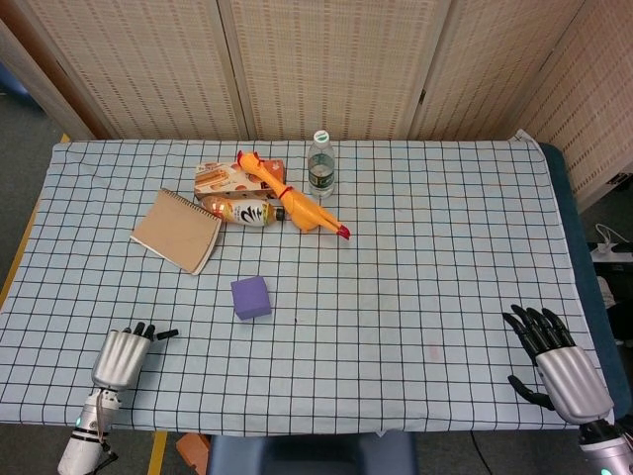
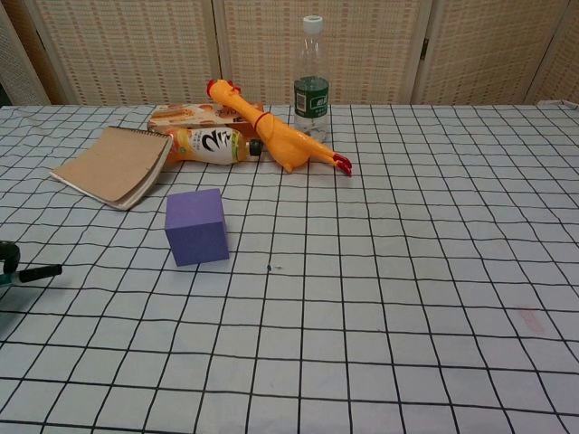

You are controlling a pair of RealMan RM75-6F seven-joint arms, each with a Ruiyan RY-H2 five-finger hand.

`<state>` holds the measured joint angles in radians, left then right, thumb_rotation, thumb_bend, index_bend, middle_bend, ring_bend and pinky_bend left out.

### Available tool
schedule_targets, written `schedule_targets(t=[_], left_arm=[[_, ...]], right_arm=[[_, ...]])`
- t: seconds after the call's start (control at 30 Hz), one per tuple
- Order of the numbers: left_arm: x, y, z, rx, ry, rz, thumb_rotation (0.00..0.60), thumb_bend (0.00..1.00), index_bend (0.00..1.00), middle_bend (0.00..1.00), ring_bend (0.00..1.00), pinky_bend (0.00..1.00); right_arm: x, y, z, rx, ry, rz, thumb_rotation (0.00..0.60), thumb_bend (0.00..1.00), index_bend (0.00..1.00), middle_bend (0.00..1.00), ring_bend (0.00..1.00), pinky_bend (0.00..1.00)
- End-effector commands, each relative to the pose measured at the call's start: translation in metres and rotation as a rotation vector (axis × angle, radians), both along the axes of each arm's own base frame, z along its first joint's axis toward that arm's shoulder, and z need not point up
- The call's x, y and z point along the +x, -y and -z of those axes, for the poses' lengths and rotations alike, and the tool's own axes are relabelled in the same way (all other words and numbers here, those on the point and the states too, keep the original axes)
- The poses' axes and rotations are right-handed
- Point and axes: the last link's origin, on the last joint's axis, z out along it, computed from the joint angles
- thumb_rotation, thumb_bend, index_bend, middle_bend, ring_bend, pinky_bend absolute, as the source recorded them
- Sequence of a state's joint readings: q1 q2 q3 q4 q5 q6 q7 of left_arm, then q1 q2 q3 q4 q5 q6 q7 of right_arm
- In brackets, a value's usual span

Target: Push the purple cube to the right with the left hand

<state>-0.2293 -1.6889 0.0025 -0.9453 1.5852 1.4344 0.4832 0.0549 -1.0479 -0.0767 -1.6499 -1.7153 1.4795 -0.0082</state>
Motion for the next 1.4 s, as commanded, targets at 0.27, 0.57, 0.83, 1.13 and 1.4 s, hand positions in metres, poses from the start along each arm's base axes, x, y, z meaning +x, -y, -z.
schedule_targets(t=[0.27, 0.57, 0.83, 1.13, 1.4], left_arm=[[0.001, -0.052, -0.014, -0.037, -0.009, 0.188, 0.6, 0.54, 0.83, 0.87, 0.76, 0.97], [0.019, -0.074, 0.008, -0.066, -0.019, 0.192, 0.6, 0.55, 0.83, 0.87, 0.77, 0.97], [0.047, -0.083, 0.023, -0.062, -0.025, 0.232, 0.6, 0.56, 0.83, 0.87, 0.78, 0.98], [0.071, -0.087, 0.042, -0.073, -0.045, 0.265, 0.6, 0.56, 0.83, 0.87, 0.78, 0.98], [0.088, -0.092, 0.054, -0.084, -0.043, 0.28, 0.6, 0.56, 0.83, 0.87, 0.78, 0.98]], right_arm=[[0.0, 0.002, 0.002, -0.011, -0.01, 0.01, 0.6, 0.15, 0.0, 0.0, 0.0, 0.0], [-0.002, 0.009, 0.011, 0.008, -0.031, 0.023, 0.6, 0.15, 0.0, 0.0, 0.0, 0.0], [-0.002, 0.01, 0.009, 0.018, -0.024, 0.027, 0.6, 0.15, 0.0, 0.0, 0.0, 0.0], [-0.003, 0.009, 0.005, 0.022, -0.009, 0.029, 0.6, 0.15, 0.0, 0.0, 0.0, 0.0], [-0.003, 0.008, -0.002, 0.007, 0.008, 0.027, 0.6, 0.15, 0.0, 0.0, 0.0, 0.0]])
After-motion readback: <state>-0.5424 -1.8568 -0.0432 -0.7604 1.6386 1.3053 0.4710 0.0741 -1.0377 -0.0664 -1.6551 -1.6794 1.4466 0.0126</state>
